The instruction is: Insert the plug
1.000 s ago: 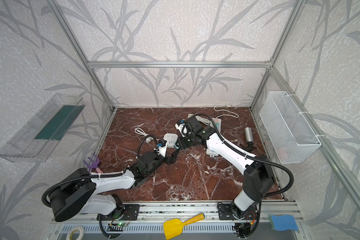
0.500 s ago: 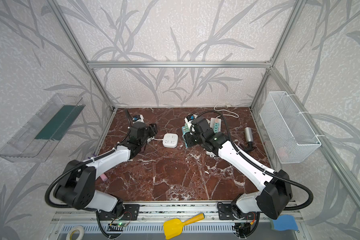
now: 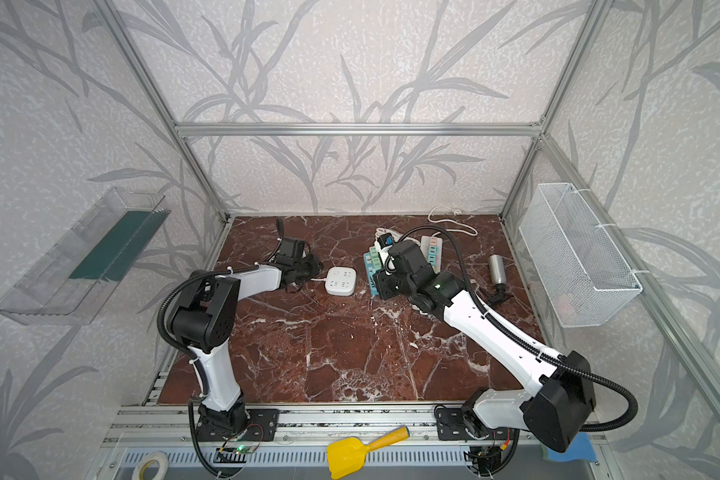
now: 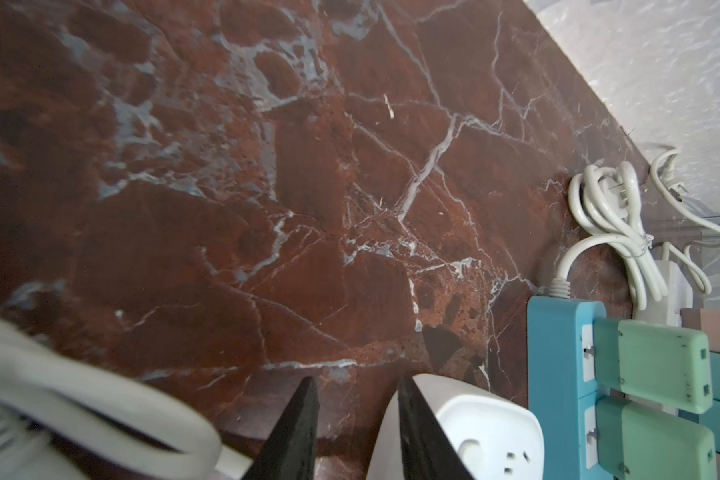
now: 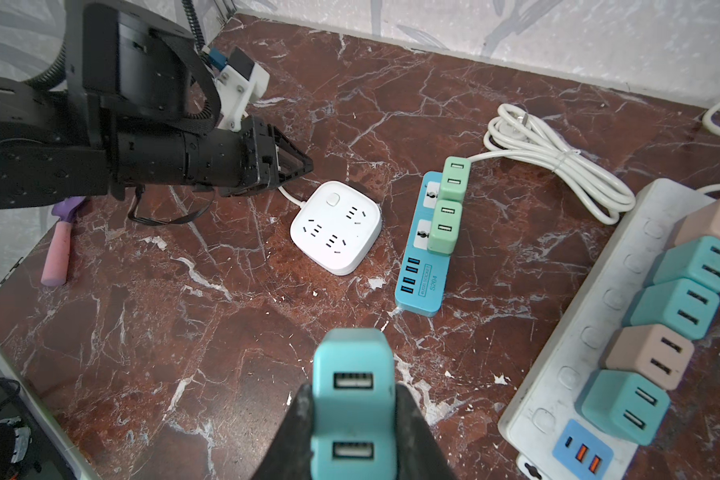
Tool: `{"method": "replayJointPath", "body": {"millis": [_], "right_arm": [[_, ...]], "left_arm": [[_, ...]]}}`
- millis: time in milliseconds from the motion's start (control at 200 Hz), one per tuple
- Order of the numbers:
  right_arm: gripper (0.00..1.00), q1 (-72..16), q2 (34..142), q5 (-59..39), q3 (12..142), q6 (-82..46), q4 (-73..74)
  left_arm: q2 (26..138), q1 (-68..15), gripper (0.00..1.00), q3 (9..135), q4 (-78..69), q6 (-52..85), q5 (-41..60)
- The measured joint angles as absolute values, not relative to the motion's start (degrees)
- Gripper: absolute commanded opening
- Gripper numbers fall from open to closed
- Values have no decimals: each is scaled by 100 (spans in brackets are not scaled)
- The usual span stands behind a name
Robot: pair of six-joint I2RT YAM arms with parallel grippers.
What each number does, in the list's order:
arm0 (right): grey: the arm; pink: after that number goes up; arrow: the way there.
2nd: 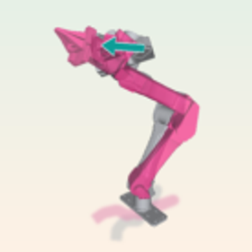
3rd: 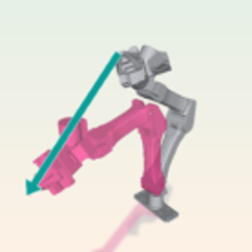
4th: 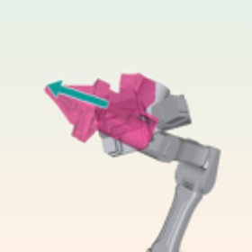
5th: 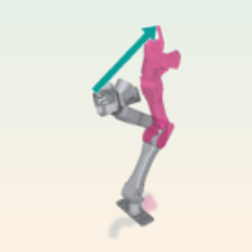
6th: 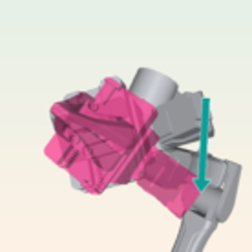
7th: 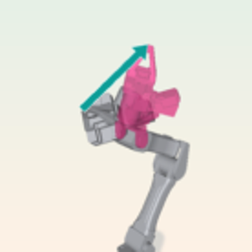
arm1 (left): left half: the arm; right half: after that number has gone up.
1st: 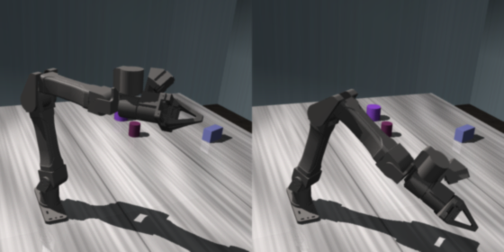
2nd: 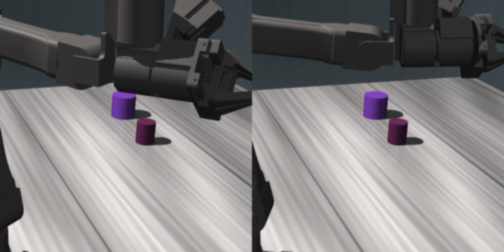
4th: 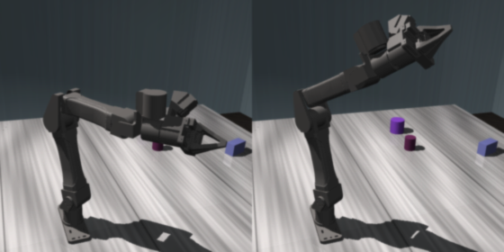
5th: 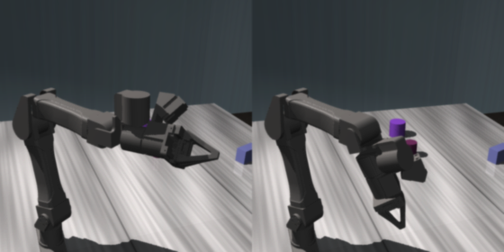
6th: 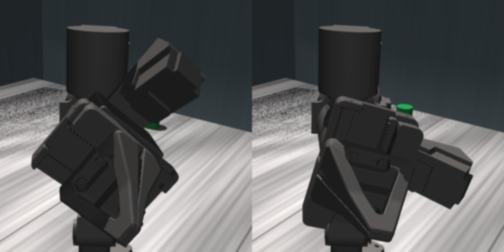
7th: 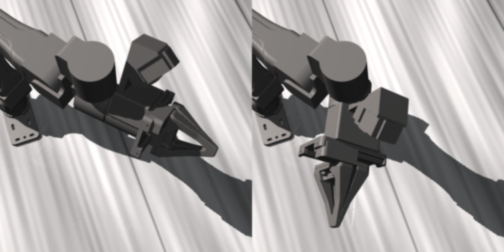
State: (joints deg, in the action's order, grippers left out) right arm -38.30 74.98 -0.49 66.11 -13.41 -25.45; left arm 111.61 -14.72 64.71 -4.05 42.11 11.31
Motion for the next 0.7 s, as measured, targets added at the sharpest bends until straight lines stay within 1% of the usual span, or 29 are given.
{"method": "replayJointPath", "body": {"millis": [125,250,455,550,700], "right_arm": [[0,-3830,7450,-45,6519,-1341,-2547],[0,-3820,7417,-47,6462,-1343,-2534],[0,-3815,7408,-54,6451,-1380,-2456],[0,-3815,7413,-67,6392,-1479,-2333],[0,-3913,7599,1,6287,-1680,-2091]], "left_arm": [[11139,-1466,32,6278,-351,4213,1133],[10875,-1455,30,5833,-565,4241,1098],[10033,-1538,28,4550,-1151,4681,934],[9614,-1828,29,3957,-1431,5011,617],[9126,-2609,30,3356,-1636,5561,121]]}}
